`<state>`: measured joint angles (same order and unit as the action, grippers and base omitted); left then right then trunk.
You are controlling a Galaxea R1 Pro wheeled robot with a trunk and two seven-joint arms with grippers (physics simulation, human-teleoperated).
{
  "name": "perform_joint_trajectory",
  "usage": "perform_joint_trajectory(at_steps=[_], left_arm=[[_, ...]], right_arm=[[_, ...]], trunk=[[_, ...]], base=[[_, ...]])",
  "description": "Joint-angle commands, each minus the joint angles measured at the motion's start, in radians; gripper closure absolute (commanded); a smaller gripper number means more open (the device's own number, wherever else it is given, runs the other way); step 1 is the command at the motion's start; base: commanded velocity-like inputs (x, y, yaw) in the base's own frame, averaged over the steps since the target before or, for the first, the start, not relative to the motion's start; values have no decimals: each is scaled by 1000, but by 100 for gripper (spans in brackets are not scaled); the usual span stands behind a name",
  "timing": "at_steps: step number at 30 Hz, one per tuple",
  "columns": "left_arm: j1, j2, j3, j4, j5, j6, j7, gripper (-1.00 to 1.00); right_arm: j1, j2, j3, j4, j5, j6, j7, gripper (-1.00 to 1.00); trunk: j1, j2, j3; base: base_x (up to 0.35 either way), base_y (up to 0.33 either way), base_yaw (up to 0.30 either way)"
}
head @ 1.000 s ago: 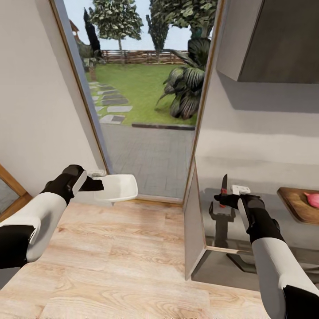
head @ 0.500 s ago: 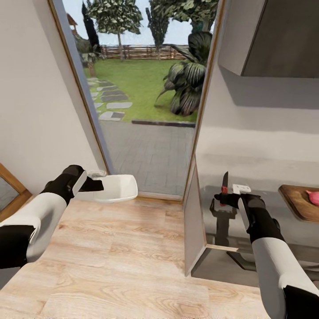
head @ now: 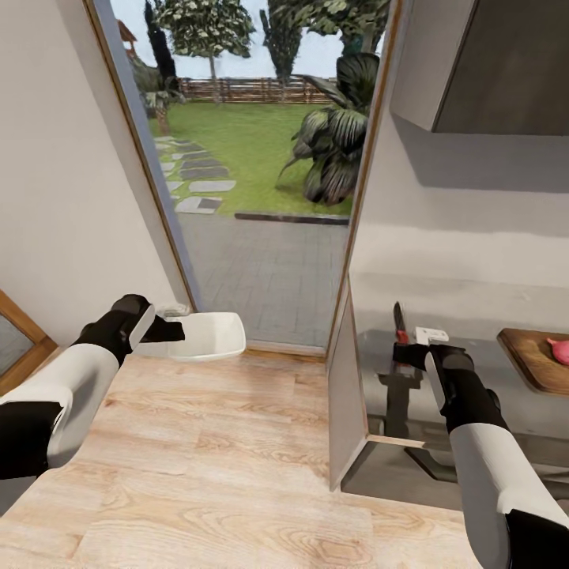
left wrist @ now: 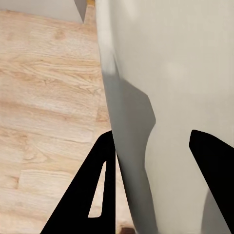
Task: In the kitchen, take the Vidalia onion out of the sink, dice it on the chopping board with the paring knife, put the diced onion into the bowl on the countertop, then place both the paring knife and the chopping board into the sink.
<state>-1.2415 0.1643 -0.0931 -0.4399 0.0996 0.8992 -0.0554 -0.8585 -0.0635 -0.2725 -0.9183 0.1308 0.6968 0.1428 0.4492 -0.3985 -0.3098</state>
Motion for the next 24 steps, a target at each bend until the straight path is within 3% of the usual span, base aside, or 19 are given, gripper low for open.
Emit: perform_joint_trajectory(at_steps=[1, 11, 24], left_arm=[[-1, 1, -8, -1, 11, 3, 2, 100], [-1, 1, -8, -1, 11, 3, 2, 100], [-1, 1, -8, 0, 11, 4, 2, 100]], right_arm=[[-1, 1, -2, 21, -2, 7, 9, 100], [-1, 1, -3, 19, -2, 9, 8, 100], [-1, 1, -2, 10, -3, 10, 8, 100]], trunk=[[1, -1, -2], [1, -1, -2], [1, -1, 17]], base=[[0, 0, 0], [0, 0, 0], [0, 0, 0]])
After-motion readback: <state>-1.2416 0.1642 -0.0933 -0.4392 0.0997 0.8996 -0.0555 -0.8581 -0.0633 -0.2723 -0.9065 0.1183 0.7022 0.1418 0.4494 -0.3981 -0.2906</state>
